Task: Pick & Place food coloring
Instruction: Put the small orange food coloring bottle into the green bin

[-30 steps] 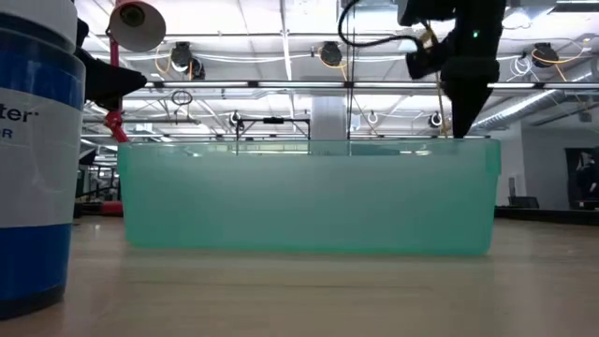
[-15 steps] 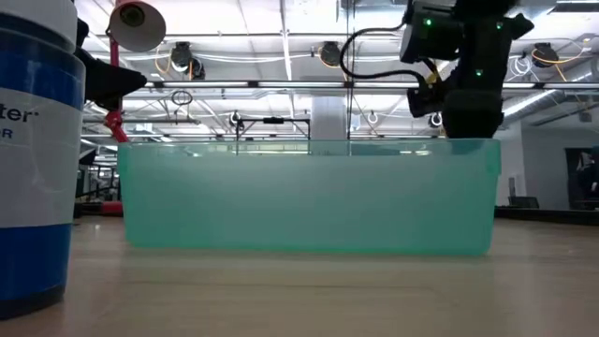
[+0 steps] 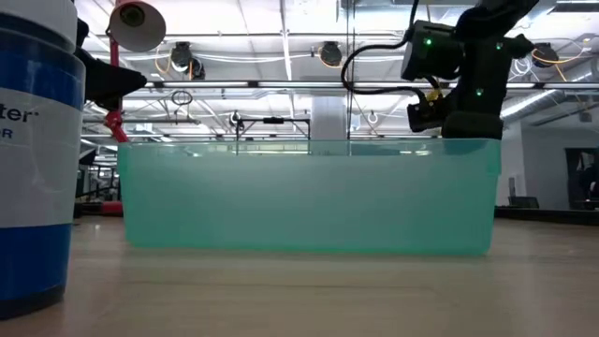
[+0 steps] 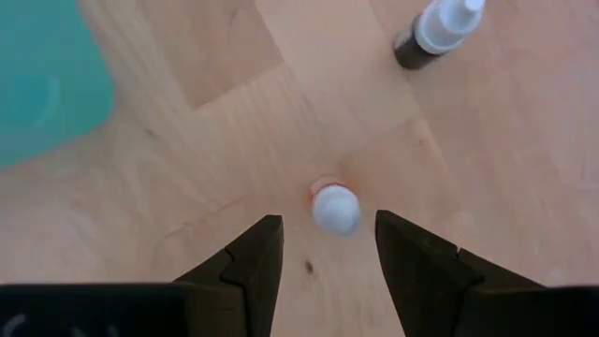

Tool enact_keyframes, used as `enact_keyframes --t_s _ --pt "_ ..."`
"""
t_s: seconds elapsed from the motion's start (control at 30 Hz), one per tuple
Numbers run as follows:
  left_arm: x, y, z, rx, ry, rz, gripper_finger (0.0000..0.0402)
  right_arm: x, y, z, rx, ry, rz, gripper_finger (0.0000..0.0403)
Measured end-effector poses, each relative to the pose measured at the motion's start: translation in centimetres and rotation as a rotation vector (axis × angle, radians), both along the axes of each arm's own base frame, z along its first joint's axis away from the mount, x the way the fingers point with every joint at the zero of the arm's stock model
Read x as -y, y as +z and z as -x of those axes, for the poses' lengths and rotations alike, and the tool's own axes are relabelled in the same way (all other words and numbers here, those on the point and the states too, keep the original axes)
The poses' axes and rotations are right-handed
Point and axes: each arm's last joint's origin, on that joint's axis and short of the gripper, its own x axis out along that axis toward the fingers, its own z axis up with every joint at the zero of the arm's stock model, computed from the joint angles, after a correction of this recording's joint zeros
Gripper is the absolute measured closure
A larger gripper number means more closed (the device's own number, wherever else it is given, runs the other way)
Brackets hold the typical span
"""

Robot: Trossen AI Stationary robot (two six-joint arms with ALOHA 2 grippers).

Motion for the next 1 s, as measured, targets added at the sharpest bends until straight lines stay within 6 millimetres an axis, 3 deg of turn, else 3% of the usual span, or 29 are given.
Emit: enact_keyframes --t_s 0.6,1.0 --pt "0.0 0.0 0.0 0.0 0.0 0.0 0.0334 0.9 -0.1 -0.4 0.035 0.007 0.014 0.0243" --pt "0.0 0.0 0.0 0.0 0.0 0.0 0.0334 0.9 -1.6 -0.7 -0.016 0.012 -0.02 0.0243"
